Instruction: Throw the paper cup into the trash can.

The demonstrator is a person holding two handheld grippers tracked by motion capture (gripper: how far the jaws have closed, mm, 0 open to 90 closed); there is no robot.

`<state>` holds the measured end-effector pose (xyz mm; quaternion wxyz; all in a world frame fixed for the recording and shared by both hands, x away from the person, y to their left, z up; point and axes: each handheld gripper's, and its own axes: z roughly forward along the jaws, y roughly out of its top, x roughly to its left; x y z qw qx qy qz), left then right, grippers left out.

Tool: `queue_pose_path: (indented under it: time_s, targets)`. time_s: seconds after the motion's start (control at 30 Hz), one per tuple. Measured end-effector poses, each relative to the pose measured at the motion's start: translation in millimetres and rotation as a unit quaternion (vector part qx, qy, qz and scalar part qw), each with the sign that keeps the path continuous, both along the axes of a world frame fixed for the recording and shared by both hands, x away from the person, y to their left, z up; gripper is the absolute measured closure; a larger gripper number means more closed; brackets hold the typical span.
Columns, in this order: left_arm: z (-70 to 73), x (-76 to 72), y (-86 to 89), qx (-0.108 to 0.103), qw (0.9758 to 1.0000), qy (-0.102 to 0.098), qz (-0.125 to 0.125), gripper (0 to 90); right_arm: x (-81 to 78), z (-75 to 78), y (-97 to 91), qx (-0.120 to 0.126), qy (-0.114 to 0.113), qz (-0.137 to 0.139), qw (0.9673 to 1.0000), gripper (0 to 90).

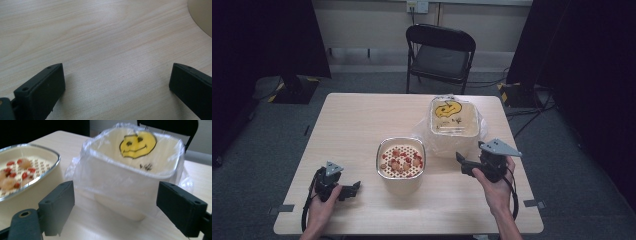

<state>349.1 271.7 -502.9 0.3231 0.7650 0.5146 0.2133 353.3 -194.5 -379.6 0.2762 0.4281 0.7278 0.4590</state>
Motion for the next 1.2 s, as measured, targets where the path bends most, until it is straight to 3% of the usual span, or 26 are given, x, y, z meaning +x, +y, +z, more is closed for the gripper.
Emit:
queue_pose_path:
  time_s: [0.1, 0.17, 0.2, 0.37, 0.43, 0.5, 0.57, 0.63, 0.83, 0.87, 0.9, 0.97, 1.2]
  targets:
    - [0.0, 0.0, 0.0, 0.000, 1.0000, 0.000, 0.000, 0.0, -4.2, -21.1, -4.2, -0.008, 0.017, 0.002, 0.9998, 14.3]
    - [0.0, 0.0, 0.0, 0.000, 1.0000, 0.000, 0.000, 0.0, -5.3, -26.3, -5.7, -0.005, 0.024, 0.000, 0.9997, 14.3]
    - [-0.1, 0.0, -0.2, -0.001, 1.0000, 0.000, 0.001, 0.0, -8.1, -38.2, -8.3, -0.006, 0.033, -0.002, 0.9994, 14.4]
    - [0.0, 0.0, 0.0, 0.000, 1.0000, 0.000, 0.000, 0.0, -11.1, -55.8, -13.4, -0.009, 0.049, -0.010, 0.9987, 14.3]
    - [0.0, 0.0, 0.0, 0.000, 1.0000, 0.000, 0.000, 0.0, -12.1, -72.2, -17.0, -0.017, 0.068, -0.016, 0.9974, 14.3]
    - [0.0, 0.0, 0.0, 0.000, 1.0000, 0.000, 0.000, 0.0, -12.3, -75.8, -18.2, -0.017, 0.071, -0.019, 0.9971, 14.4]
    - [-0.1, 0.0, -0.1, 0.000, 1.0000, 0.000, 0.000, 0.0, -11.2, -90.6, -20.9, -0.027, 0.095, -0.022, 0.9949, 14.7]
    - [0.0, 0.0, -0.1, 0.000, 1.0000, 0.000, 0.000, 0.0, -10.9, -98.6, -22.7, -0.038, 0.103, -0.028, 0.9936, 14.8]
    - [0.0, 0.0, -0.1, 0.000, 1.0000, 0.000, 0.000, 0.0, -8.6, -111.2, -27.5, -0.066, 0.120, -0.046, 0.9895, 14.7]
    - [0.0, 0.0, -0.1, 0.000, 1.0000, 0.000, 0.000, 0.0, -8.0, -115.2, -26.4, -0.086, 0.125, -0.043, 0.9875, 14.5]
    - [-0.1, 0.0, 0.0, 0.000, 1.0000, 0.000, 0.000, 0.0, -7.5, -116.8, -26.2, -0.089, 0.127, -0.043, 0.9870, 14.1]
    - [0.0, 0.0, -0.1, 0.000, 1.0000, 0.000, 0.000, 0.0, -7.1, -119.6, -27.4, -0.077, 0.129, -0.045, 0.9876, 13.6]
    - [-0.1, -0.1, -0.1, 0.000, 1.0000, 0.000, 0.000, 0.0, -6.3, -120.5, -29.0, -0.069, 0.134, -0.045, 0.9875, 13.2]
